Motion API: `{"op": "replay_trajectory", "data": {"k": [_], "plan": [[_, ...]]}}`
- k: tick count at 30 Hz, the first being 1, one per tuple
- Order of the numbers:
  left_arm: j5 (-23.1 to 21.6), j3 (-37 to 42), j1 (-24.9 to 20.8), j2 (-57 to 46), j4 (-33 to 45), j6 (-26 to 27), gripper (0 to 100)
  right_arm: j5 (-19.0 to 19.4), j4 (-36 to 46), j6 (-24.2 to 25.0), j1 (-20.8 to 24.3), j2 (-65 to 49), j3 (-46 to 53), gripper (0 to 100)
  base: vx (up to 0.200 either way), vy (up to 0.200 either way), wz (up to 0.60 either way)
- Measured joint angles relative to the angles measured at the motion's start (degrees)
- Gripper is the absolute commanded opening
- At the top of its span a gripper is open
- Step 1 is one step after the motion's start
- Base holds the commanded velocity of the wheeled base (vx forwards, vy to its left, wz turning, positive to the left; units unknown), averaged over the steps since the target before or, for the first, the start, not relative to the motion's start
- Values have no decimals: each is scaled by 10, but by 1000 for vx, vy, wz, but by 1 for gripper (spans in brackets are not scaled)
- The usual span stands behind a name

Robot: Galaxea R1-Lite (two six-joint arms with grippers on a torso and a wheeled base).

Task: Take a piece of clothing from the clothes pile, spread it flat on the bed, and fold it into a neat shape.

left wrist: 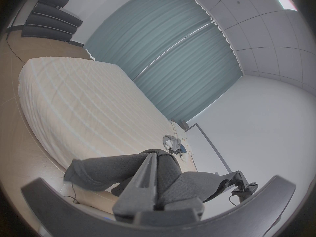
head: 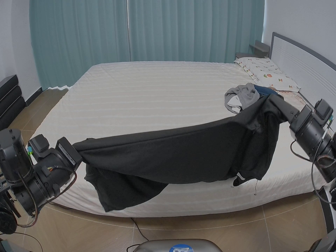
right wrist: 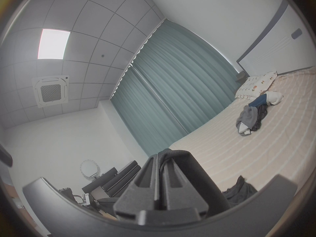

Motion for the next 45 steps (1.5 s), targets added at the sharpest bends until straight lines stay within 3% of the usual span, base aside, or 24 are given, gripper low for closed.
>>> {"op": "replay_trajectory", "data": {"k": [11, 19, 34, 45], "plan": [[-6, -115, 39, -2, 90, 0, 0, 47, 235, 26, -50, -54, -234, 0, 0, 0, 0], [-18, -198, 77, 77, 106, -19, 0, 57, 297, 41, -104, 39, -377, 0, 150, 0, 0], [-56, -366, 140, 302, 111, -38, 0, -1, 225, 14, -134, 327, -557, 0, 200, 0, 0], [-53, -508, 152, 487, 113, -37, 0, -22, 146, -17, -138, 480, -591, 0, 0, 0, 0]]}}
